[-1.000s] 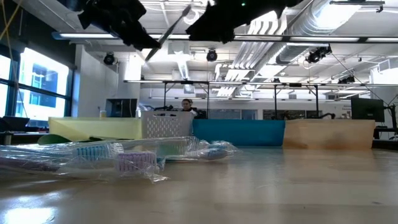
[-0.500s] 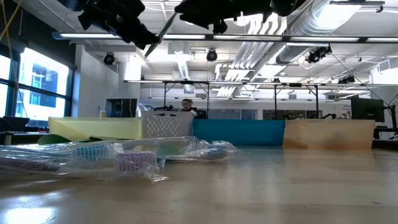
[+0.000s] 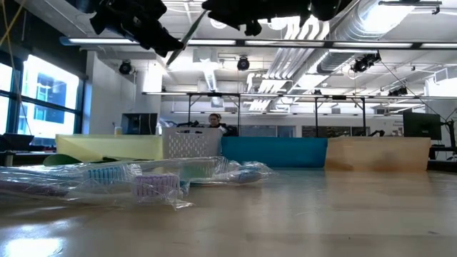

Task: Pick & Place Toothbrushes
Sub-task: Put the green toothbrush into the white bin

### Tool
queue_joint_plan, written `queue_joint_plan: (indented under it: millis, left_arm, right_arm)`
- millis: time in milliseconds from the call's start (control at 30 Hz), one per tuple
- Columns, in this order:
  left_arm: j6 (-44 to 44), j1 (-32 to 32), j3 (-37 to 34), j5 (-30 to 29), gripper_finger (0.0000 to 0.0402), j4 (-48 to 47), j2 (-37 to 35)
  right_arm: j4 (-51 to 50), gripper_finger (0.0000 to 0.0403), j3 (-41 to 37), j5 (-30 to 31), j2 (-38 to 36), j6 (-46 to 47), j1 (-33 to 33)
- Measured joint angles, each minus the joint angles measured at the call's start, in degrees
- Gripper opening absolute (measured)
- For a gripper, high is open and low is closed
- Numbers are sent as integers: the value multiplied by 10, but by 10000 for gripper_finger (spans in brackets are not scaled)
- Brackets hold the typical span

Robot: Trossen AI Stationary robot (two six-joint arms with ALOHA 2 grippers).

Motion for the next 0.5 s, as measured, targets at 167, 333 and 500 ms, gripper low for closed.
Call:
queue_joint_plan:
  millis: [167,333,500]
  left_arm:
    - [0,0,0,0,19,0,0]
    - [-2,0,0,-2,19,0,0]
    - [-1,0,0,-2,19,0,0]
  right_arm:
    - [35,159,0,0,30,2,-2]
    - [37,107,0,-3,40,1,-7]
    - [53,55,0,-6,40,-4,-6]
